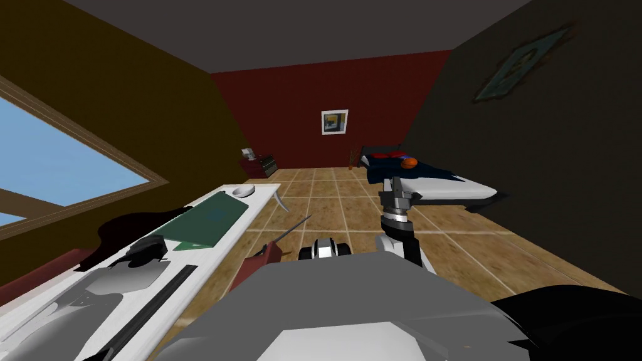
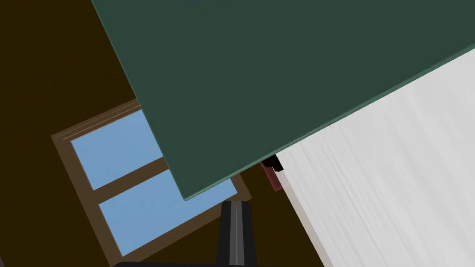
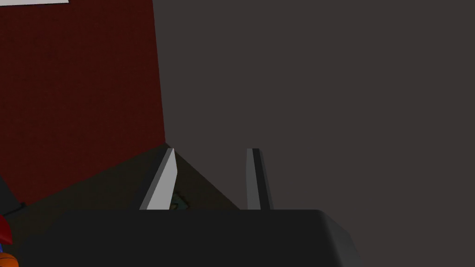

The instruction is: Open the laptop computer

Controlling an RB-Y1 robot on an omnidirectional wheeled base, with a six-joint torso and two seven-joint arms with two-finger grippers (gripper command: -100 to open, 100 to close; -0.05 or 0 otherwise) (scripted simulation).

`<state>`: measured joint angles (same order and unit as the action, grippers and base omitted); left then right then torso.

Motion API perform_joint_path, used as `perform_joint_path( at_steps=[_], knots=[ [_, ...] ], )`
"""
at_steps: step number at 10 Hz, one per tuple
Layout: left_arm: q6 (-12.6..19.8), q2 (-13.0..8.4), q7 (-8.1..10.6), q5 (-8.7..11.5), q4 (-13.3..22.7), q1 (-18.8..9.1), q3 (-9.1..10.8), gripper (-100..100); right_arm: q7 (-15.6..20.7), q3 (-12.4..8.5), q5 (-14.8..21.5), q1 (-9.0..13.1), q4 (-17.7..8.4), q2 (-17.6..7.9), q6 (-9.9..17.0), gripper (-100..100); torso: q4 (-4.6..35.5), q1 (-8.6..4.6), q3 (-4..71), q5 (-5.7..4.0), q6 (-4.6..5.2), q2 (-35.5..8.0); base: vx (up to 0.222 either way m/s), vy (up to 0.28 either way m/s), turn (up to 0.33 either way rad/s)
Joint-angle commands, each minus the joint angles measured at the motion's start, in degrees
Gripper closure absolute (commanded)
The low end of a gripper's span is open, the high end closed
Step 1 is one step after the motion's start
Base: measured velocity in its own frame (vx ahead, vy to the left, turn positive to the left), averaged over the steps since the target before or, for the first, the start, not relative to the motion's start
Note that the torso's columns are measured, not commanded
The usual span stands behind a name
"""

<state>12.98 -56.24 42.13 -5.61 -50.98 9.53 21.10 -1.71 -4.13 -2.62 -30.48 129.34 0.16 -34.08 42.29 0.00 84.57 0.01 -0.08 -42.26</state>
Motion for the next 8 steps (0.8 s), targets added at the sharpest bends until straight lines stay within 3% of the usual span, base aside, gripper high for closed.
perform_joint_path(
  at_steps=[1, 2, 3, 4, 5, 6, 7, 8],
  knots=[
    [4.67, -2.91, 3.67, 2.30, 0.36, 0.50, -3.39, 100, 0.00, 0.01, 0.00, 0.03, 0.00, 0.00, 0.00, 0, 0.02, 0.04, -0.04, -0.01, 0.20, -0.13, -0.145, 0.018, -0.204],
    [6.42, -5.36, 5.67, 4.51, 1.21, 0.70, -5.61, 100, 0.00, 0.00, 0.00, 0.01, 0.00, 0.00, 0.00, 0, 0.02, -0.02, -0.05, 0.00, 0.01, -0.08, -0.178, 0.018, -0.260],
    [8.16, -5.77, 7.11, 4.51, 1.21, 0.70, -6.68, 100, 0.00, 0.01, 0.00, 0.03, 0.00, 0.00, 0.00, 0, 0.03, -0.01, -0.07, -0.02, 0.10, -0.16, -0.175, 0.023, -0.165],
    [8.70, -5.77, 7.11, 4.51, 1.21, 0.70, -6.68, 100, 0.00, 0.00, 0.00, 0.01, 0.00, 0.00, 0.00, 0, 0.02, 0.02, -0.05, 0.00, 0.02, -0.09, -0.084, 0.011, 0.006],
    [11.19, -8.46, 9.78, 6.71, 2.06, 0.91, -9.03, 100, 0.00, 0.00, 0.00, 0.00, 0.00, 0.00, 0.00, 0, -0.05, 0.00, 0.11, 0.00, 0.03, 0.18, -0.148, 0.014, -0.246],
    [12.63, -8.64, 10.55, 6.71, 2.06, 0.91, -9.98, 100, 0.00, 0.01, 0.00, 0.02, 0.00, 0.00, 0.00, 0, -0.03, -0.01, 0.05, -0.01, 0.16, 0.01, -0.151, 0.026, -0.229],
    [11.31, -8.19, 9.74, 6.43, 2.12, 0.89, -9.17, 100, 0.00, 0.00, 0.00, 0.01, 0.00, 0.00, 0.00, 0, 0.00, 0.03, 0.00, 0.00, 0.08, -0.02, -0.054, 0.014, -0.035],
    [11.69, -8.85, 8.72, 8.35, 3.09, 1.21, -9.43, -100, 0.00, 0.00, 0.00, -0.01, 0.00, 0.00, 0.00, 0, -0.05, 0.01, 0.11, 0.01, 0.02, 0.18, 0.034, 0.001, 0.016]
  ],
)
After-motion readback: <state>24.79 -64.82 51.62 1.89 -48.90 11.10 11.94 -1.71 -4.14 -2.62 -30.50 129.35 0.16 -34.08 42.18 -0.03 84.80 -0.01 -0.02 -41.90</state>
